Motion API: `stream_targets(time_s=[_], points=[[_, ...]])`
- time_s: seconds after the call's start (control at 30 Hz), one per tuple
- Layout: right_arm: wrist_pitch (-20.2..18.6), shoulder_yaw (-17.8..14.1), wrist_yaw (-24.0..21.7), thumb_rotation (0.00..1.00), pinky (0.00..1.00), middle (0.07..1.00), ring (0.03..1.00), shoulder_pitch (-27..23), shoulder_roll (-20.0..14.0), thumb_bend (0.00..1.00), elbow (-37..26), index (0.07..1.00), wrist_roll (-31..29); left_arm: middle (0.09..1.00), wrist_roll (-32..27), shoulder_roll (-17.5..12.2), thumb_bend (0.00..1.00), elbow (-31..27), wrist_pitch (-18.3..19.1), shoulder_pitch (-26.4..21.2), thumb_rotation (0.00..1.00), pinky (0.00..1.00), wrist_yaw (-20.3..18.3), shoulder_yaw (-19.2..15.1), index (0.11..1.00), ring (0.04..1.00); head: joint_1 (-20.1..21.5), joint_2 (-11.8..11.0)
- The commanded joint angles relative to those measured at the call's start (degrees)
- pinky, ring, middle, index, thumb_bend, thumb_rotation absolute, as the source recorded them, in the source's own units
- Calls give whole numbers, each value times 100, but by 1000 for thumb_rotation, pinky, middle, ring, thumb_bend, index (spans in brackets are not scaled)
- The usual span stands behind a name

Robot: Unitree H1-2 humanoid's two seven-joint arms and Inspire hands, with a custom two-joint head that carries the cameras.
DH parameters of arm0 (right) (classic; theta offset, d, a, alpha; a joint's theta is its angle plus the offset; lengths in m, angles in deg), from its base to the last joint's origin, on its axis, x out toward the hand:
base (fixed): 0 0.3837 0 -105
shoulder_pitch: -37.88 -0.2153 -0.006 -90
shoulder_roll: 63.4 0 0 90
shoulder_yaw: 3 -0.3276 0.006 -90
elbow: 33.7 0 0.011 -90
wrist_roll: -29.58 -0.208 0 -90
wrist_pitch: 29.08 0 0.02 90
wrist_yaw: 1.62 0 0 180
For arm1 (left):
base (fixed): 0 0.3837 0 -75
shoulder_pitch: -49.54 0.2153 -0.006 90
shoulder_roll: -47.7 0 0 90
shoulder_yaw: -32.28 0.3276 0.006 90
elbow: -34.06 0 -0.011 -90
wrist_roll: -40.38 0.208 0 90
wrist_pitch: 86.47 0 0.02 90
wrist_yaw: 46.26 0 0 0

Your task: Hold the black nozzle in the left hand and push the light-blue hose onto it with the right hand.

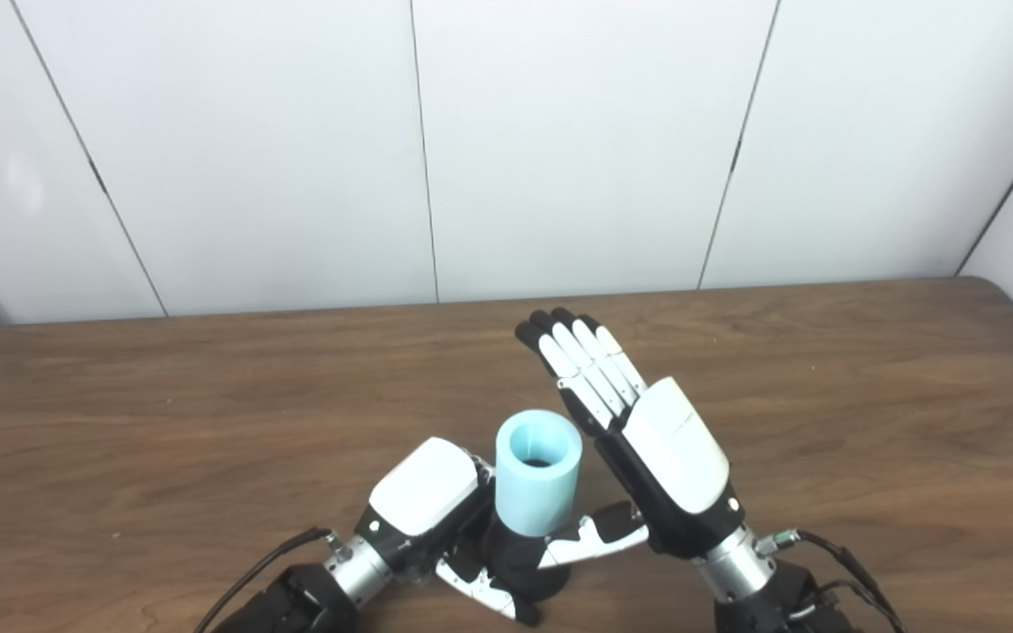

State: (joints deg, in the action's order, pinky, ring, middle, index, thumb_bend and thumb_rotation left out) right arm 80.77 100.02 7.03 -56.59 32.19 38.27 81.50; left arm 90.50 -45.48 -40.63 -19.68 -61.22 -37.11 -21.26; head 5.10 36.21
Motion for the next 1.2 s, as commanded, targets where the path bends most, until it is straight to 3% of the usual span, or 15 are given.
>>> stream_targets(time_s=[0.0,0.17,0.33,0.5,0.8,1.17], points=[[112,-49,-5,733,1000,1000,1000,-169,-70,898,-326,1000,-102,200,134,155,520,581,-19,675,43,76,-286,384,483,129,-3,5],[117,-99,-200,730,873,899,882,-35,-264,847,-715,863,112,185,112,166,520,590,-38,669,42,68,-278,377,483,120,-16,13],[-287,-127,-1466,886,993,986,983,186,-629,835,-1440,982,556,198,161,168,520,591,-17,653,43,72,-264,385,483,124,-8,19],[-451,-227,-2152,862,1000,998,1000,293,-758,875,-1872,987,610,202,197,161,520,579,17,632,43,74,-295,401,483,127,0,15],[-403,-336,-2406,827,952,963,957,320,-717,914,-1977,923,505,212,195,171,520,598,7,616,43,81,-290,414,483,136,-16,-2],[-318,-268,-2541,865,1000,980,968,282,-583,889,-1939,956,434,195,167,173,520,586,7,631,43,74,-288,398,483,125,-16,8]])
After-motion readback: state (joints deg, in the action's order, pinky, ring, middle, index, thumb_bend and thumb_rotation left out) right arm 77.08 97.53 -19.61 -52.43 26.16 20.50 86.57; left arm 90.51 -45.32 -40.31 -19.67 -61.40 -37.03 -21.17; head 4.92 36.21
